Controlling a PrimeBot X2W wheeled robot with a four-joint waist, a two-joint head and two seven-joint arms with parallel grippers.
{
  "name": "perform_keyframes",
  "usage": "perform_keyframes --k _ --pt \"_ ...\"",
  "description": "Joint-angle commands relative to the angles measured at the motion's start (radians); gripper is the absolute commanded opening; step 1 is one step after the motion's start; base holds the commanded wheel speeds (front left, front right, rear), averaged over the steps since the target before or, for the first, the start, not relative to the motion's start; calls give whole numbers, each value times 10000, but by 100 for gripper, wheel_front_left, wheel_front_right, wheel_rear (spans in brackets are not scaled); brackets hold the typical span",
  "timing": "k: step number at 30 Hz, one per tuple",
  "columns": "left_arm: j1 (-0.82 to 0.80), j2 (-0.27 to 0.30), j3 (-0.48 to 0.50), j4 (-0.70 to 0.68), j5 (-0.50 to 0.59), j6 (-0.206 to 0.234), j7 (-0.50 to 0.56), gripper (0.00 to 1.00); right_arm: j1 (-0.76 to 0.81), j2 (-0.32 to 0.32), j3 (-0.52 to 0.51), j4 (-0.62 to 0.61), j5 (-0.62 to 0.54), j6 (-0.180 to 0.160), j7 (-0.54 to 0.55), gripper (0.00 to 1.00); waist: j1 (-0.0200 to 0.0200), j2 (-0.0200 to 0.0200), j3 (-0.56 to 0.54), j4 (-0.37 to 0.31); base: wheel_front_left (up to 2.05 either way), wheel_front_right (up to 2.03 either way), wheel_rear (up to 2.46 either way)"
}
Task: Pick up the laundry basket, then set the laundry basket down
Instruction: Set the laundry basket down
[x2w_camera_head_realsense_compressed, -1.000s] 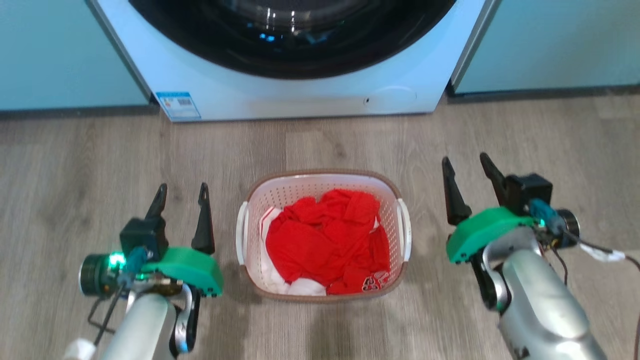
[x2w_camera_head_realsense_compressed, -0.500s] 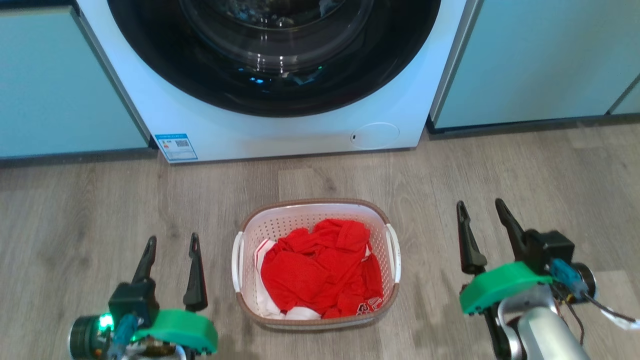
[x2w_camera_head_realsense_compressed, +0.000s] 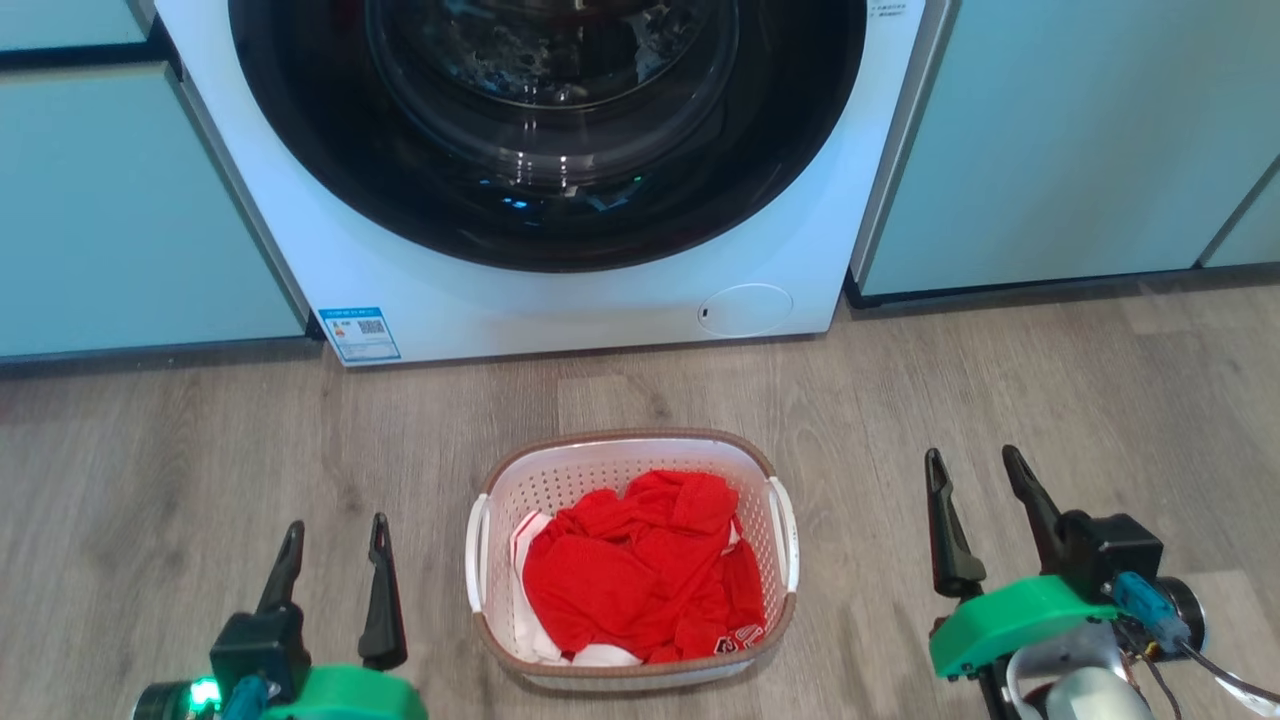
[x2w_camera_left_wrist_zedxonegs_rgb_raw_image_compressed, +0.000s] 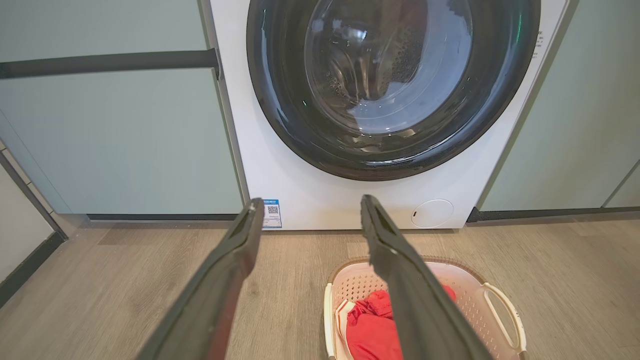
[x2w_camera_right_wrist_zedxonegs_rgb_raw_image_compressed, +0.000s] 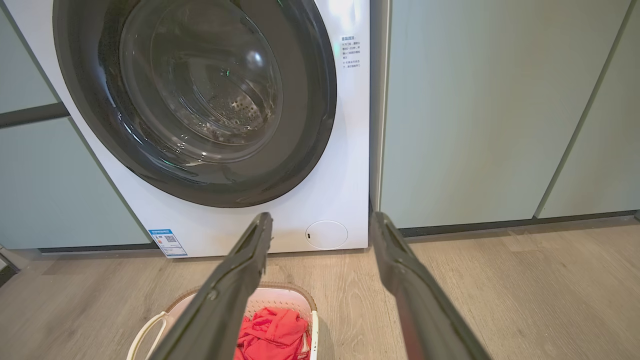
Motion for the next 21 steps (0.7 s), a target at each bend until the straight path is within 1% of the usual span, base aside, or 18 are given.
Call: perform_keyframes --k 1,21 --pt "-252 -71 424 -302 101 -56 -97 100 -138 -3 202 -367 -4 25 -122 100 1 -1 -59 -12 0 0 0" --pt "-205 -224 674 -293 193 -214 -97 100 -92 -3 134 -376 -5 25 -122 100 1 -1 -170 59 0 0 0"
